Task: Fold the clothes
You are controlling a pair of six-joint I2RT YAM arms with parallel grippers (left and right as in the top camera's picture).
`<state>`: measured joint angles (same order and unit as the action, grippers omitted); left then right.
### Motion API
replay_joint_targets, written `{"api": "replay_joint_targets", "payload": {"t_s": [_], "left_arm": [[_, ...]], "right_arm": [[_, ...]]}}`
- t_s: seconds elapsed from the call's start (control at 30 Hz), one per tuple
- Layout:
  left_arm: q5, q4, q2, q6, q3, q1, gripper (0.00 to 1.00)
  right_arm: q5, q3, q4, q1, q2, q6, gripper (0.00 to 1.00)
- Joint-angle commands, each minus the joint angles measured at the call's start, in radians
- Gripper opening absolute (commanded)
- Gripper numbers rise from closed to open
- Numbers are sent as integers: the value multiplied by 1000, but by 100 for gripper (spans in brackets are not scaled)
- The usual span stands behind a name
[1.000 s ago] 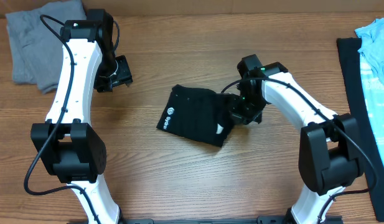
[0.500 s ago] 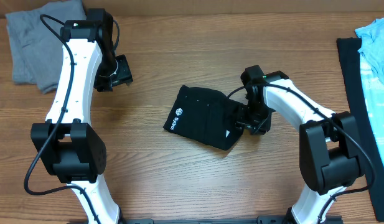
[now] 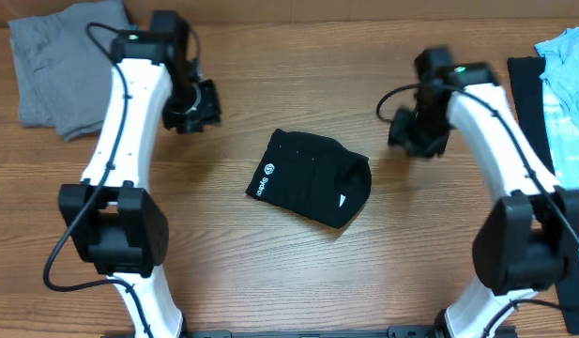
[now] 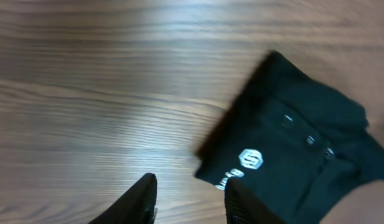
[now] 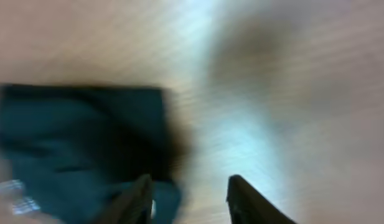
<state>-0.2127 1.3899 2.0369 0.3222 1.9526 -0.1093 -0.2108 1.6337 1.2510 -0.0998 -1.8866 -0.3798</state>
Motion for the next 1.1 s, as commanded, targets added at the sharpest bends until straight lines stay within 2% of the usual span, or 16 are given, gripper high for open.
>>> {"api": "replay_joint_targets", "payload": {"t_s": [0.0,0.13,0.17,0.27,0.4,0.7,0.83,0.93,0.97,1.03,1.07], "left_arm": [[-40,-11,5,-17,-5,-72,37],[-53,-75,5,-13,-51,-144,27],[-85,-118,5,-3,-93,-175,15],[-181,-201,5,-3,-177,-219,5],[-253,-285,5,0,-279,-266,4],[-281,-374,5,-1,-476,-312,4],[-252,-382,5,-5,-559,-303,10],[-210,-400,5,-4,-621,-301,14],[-195,-405,5,-4,-640,-301,13],[-179,-401,5,-4,-657,-301,4],[-172,-396,5,-5,-657,-301,4]], "right_arm": [[-270,26,-59,-6,33,149,46],[-294,-14,-149,-22,4,149,43],[-352,-32,-193,-24,-21,149,34],[-491,-55,-244,-24,-85,153,24],[-615,-62,-246,-27,-183,197,15],[-629,-62,-222,-38,-332,220,13],[-503,-62,-210,-37,-353,168,10],[-361,-62,-212,-36,-353,100,4],[-314,-62,-212,-35,-353,76,4],[-265,-60,-209,-35,-352,61,4],[-257,-57,-206,-35,-349,61,4]]}}
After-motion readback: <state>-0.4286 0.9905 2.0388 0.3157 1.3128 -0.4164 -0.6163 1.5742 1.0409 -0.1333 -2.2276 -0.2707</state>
